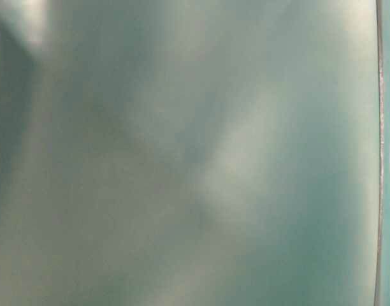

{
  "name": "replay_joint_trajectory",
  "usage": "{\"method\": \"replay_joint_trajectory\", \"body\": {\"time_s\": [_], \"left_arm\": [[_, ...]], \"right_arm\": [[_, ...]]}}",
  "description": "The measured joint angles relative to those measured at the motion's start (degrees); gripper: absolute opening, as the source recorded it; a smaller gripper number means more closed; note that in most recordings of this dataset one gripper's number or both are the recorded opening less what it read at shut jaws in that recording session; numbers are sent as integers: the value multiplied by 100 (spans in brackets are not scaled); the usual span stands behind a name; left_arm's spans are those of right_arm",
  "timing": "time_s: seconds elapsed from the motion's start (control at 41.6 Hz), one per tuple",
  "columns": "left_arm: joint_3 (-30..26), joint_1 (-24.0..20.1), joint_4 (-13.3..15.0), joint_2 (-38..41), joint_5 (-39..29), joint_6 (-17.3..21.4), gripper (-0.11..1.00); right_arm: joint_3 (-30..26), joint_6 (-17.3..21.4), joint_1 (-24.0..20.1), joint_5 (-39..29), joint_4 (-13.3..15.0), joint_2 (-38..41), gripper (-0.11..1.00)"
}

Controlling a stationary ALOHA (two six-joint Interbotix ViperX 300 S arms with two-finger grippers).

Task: Scoop the yellow hexagonal prism block from the bowl with a spoon using the right arm.
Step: 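Lower the open right gripper around the red spoon handle, then close the right gripper on the red spoon handle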

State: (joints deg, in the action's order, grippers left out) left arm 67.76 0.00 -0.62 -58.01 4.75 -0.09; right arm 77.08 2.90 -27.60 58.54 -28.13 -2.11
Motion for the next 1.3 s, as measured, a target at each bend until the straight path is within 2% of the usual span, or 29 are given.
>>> {"method": "replay_joint_trajectory", "body": {"time_s": [0.432, 1.008, 1.152, 1.297], "left_arm": [[0, 0, 9, 9, 0, 0, 1], [0, 0, 0, 9, 0, 0, 1], [0, 0, 0, 18, 0, 0, 1], [0, 0, 0, 18, 0, 0, 1]], "right_arm": [[-105, 26, -35, 114, -18, 703, 49], [-105, 88, -35, 123, -53, 782, 49], [-105, 88, -35, 123, -53, 782, 44], [-114, 88, -97, 123, -53, 773, 32]]}}
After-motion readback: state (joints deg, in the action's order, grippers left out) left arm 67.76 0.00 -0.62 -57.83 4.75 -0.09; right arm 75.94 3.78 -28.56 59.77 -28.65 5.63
